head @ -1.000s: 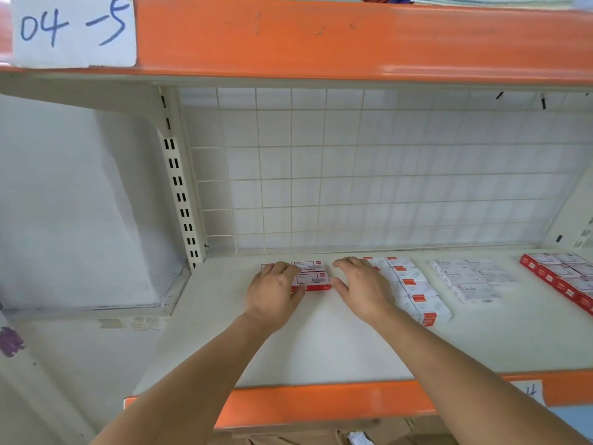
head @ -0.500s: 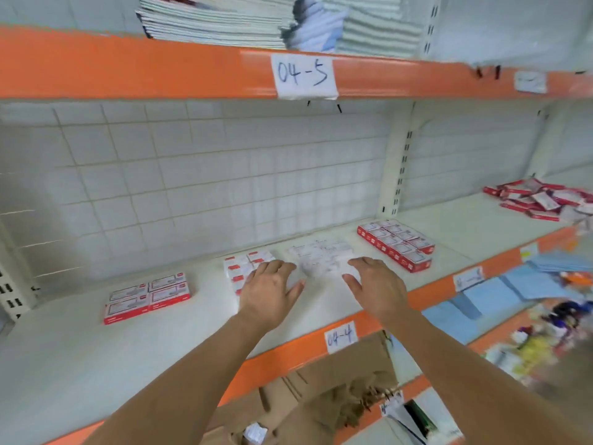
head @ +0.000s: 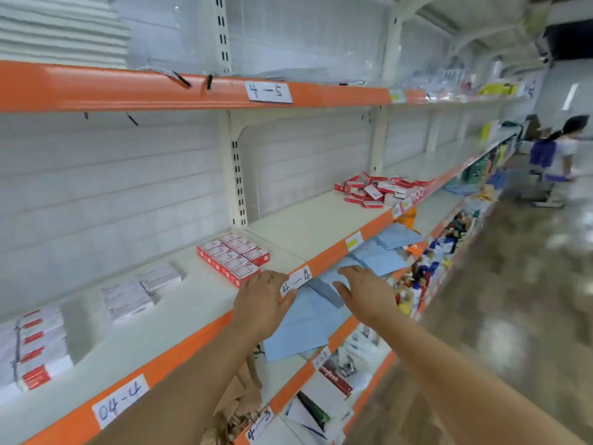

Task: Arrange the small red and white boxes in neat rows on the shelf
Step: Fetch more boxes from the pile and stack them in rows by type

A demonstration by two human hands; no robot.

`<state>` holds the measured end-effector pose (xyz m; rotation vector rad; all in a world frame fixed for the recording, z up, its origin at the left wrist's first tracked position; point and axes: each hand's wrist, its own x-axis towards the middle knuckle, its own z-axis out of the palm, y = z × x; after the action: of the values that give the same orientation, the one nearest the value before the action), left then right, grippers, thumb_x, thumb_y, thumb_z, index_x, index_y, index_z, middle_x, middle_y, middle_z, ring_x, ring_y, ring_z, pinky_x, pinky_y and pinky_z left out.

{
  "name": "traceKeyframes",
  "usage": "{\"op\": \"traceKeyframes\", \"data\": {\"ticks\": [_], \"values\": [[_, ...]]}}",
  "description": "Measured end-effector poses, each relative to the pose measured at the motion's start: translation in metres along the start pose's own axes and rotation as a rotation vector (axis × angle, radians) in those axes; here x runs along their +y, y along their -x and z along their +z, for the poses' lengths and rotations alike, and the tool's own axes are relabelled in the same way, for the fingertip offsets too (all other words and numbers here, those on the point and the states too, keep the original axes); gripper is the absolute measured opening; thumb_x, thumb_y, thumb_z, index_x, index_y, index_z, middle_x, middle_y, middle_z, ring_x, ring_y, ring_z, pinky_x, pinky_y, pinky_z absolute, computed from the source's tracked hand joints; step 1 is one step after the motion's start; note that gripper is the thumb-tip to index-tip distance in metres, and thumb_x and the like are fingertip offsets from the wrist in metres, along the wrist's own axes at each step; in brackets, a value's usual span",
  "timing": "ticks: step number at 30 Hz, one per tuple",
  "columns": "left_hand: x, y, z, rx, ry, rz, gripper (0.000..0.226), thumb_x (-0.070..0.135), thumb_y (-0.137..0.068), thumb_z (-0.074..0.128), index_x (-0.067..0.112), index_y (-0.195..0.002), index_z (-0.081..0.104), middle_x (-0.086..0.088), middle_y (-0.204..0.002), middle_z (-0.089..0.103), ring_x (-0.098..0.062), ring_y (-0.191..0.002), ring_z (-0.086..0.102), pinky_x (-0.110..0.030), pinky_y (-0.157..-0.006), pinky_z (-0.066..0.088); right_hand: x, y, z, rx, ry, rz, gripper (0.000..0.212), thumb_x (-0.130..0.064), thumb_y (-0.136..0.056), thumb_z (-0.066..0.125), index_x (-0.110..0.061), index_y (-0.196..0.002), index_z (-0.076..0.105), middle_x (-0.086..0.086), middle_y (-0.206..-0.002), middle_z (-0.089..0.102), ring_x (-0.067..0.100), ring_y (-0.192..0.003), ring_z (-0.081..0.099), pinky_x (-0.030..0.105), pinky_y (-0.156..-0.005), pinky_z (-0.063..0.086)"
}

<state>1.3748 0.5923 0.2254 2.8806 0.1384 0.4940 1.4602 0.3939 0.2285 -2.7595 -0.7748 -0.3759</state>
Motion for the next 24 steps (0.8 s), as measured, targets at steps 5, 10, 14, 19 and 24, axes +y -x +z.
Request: {"op": "traceKeyframes", "data": {"ticks": [5, 10, 14, 19, 24], "values": [[0.042, -0.061, 0.037, -0.032, 0.038, 0.08, 0.044, 0.045, -0.098, 0.036, 0.023, -0.134, 0.047, 0.002, -0.135, 0.048, -0.019, -0.125, 0.04, -0.032, -0.1, 0.032, 0.062, -0.014, -0.003, -0.022, 0.014, 0.092, 0.04, -0.04, -0.1, 0.037, -0.017, -0.131, 0.048, 0.004, -0.124, 0.057, 0.023, -0.109, 0.055, 0.034, -0.076, 0.048], [0.077, -0.126, 0.072, -0.041, 0.076, 0.158, 0.043, 0.044, -0.098, 0.037, 0.025, -0.135, 0.046, 0.002, -0.135, 0.048, -0.02, -0.124, 0.04, -0.032, -0.101, 0.032, 0.118, -0.046, -0.001, -0.036, 0.046, 0.161, 0.039, -0.04, -0.1, 0.038, -0.018, -0.13, 0.047, 0.004, -0.122, 0.056, 0.023, -0.108, 0.056, 0.033, -0.075, 0.049], [0.086, -0.184, 0.093, -0.018, 0.106, 0.168, 0.041, 0.044, -0.097, 0.039, 0.026, -0.133, 0.048, 0.004, -0.132, 0.05, -0.018, -0.122, 0.042, -0.03, -0.099, 0.033, 0.153, -0.086, 0.002, -0.052, 0.034, 0.216, 0.038, -0.038, -0.1, 0.039, -0.019, -0.133, 0.046, 0.005, -0.124, 0.056, 0.023, -0.107, 0.057, 0.038, -0.082, 0.051], [0.092, -0.256, 0.116, -0.018, 0.123, 0.17, 0.04, 0.044, -0.098, 0.038, 0.026, -0.132, 0.049, 0.006, -0.134, 0.049, -0.016, -0.123, 0.042, -0.029, -0.099, 0.032, 0.188, -0.138, 0.011, -0.054, 0.022, 0.253, 0.04, -0.035, -0.1, 0.04, -0.018, -0.136, 0.044, 0.004, -0.134, 0.051, 0.024, -0.118, 0.051, 0.038, -0.086, 0.05], [0.103, -0.309, 0.142, -0.076, 0.126, 0.188, 0.041, 0.043, -0.098, 0.038, 0.026, -0.134, 0.046, 0.006, -0.137, 0.046, -0.015, -0.127, 0.039, -0.03, -0.101, 0.032, 0.226, -0.185, 0.019, -0.055, 0.008, 0.268, 0.039, -0.032, -0.1, 0.041, -0.018, -0.137, 0.044, 0.006, -0.131, 0.054, 0.026, -0.118, 0.051, 0.039, -0.087, 0.05]]}}
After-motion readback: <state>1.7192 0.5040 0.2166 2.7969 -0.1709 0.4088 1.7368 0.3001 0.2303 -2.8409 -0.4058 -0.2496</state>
